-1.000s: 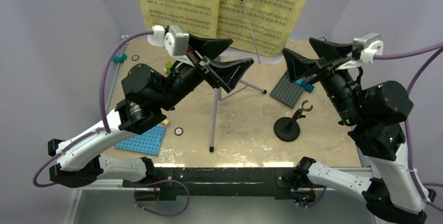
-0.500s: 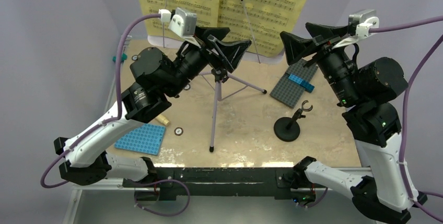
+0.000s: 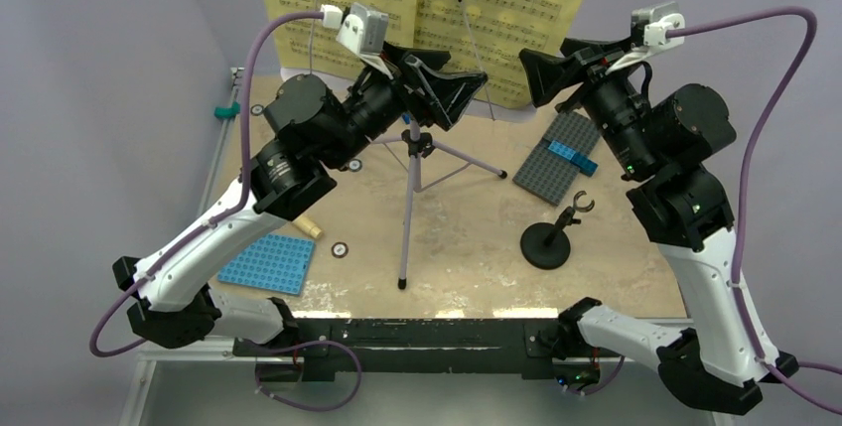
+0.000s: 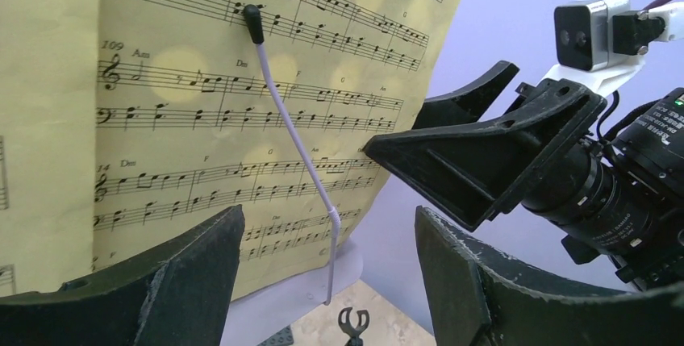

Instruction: Pack up the instrument practice props

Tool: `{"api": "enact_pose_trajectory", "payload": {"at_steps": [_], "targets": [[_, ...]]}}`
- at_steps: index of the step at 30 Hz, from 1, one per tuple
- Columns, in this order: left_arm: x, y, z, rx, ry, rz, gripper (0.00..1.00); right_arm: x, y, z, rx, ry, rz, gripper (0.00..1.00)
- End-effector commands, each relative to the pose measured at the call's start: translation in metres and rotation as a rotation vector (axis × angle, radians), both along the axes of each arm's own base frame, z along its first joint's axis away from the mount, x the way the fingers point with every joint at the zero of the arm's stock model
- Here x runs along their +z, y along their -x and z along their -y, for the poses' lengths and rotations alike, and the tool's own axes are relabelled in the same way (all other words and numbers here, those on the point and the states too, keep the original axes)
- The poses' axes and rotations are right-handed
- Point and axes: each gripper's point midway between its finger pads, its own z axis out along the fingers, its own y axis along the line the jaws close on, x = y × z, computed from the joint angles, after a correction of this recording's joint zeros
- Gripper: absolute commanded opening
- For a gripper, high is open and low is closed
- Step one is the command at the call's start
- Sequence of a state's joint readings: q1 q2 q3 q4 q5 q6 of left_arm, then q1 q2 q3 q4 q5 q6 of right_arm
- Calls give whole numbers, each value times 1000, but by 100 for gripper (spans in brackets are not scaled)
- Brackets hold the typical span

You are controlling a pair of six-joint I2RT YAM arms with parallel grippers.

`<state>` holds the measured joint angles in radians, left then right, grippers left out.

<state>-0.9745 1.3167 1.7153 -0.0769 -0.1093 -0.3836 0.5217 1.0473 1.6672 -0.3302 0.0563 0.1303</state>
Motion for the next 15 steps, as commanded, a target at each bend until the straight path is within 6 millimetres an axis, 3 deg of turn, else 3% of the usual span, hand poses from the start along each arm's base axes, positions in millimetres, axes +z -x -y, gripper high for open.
{"api": "enact_pose_trajectory", "payload": {"at_steps": [1,15], "targets": [[27,8,2,-57,50,43,80,17,6,-2,31,-42,54,66],[28,3,12,-72,53,44,77,15,10,-2,45,-41,51,66]]}}
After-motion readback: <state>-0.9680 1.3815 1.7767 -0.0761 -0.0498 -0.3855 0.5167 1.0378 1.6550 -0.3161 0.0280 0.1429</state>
